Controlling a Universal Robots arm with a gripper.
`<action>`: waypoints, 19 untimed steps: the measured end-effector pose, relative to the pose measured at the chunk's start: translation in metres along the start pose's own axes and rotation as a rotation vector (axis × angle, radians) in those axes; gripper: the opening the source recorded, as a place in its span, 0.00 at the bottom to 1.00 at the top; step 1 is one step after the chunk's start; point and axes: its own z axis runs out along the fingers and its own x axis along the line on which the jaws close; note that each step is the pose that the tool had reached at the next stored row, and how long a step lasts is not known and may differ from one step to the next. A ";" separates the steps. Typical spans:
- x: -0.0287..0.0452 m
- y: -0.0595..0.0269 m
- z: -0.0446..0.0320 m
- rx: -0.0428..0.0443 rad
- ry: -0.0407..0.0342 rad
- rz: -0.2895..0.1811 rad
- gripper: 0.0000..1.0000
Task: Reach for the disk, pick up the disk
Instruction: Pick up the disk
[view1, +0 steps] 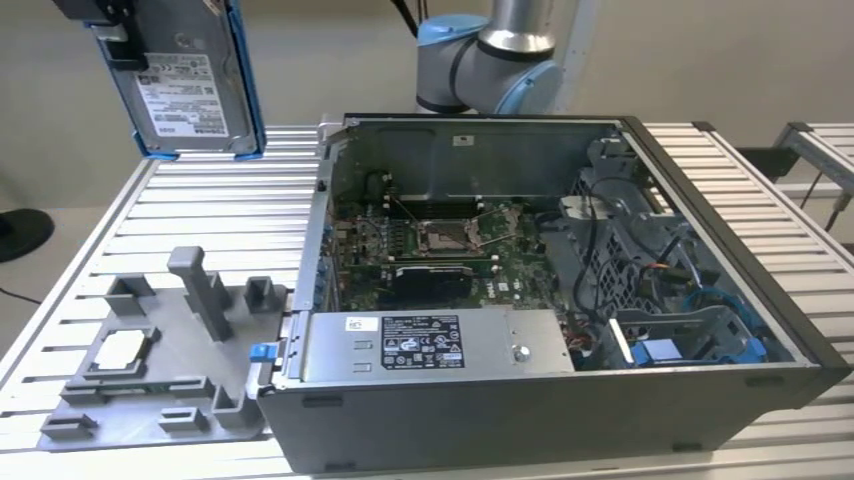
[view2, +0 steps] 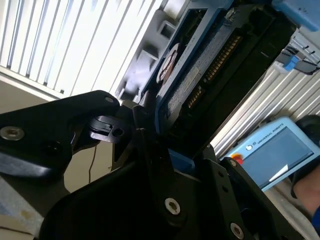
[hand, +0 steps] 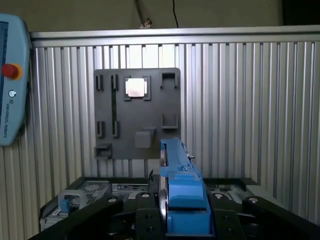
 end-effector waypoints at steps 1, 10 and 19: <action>-0.0001 -0.0037 0.0000 -0.0009 0.0000 0.000 0.00; -0.0012 -0.0362 -0.0003 -0.0097 0.0002 0.000 0.00; -0.0022 -0.0695 -0.0006 -0.0188 0.0006 0.000 0.00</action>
